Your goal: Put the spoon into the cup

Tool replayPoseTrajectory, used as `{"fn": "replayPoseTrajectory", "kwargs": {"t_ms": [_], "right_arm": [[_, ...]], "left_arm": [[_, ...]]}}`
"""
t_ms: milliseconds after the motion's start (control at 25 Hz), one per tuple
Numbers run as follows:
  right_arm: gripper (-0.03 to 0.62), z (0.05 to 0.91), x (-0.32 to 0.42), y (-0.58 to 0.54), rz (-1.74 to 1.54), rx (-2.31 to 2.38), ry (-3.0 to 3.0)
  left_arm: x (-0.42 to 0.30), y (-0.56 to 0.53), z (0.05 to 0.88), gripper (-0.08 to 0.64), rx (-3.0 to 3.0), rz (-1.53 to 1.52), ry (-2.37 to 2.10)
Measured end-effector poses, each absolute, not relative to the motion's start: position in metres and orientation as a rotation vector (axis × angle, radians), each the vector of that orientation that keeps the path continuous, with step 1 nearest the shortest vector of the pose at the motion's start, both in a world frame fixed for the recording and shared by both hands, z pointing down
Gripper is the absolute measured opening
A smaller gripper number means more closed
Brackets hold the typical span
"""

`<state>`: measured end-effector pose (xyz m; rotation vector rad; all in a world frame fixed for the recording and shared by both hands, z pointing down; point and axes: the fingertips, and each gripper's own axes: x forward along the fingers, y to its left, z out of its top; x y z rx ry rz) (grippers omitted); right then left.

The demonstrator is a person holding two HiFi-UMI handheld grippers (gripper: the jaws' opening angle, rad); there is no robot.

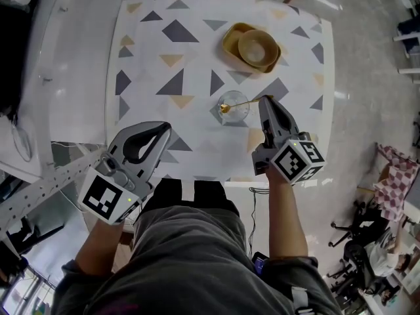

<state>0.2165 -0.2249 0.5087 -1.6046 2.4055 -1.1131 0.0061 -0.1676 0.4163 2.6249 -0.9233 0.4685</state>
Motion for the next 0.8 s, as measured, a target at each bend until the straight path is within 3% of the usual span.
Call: {"fn": "replayPoseTrajectory", "kwargs": {"t_ms": [800], "right_arm": [[0.025, 0.5146, 0.2079, -0.2256, -1.126, -1.612, 2.401]], "left_arm": [[0.0001, -0.1637, 0.4190, 0.015, 2.619, 0.477, -0.905]]}}
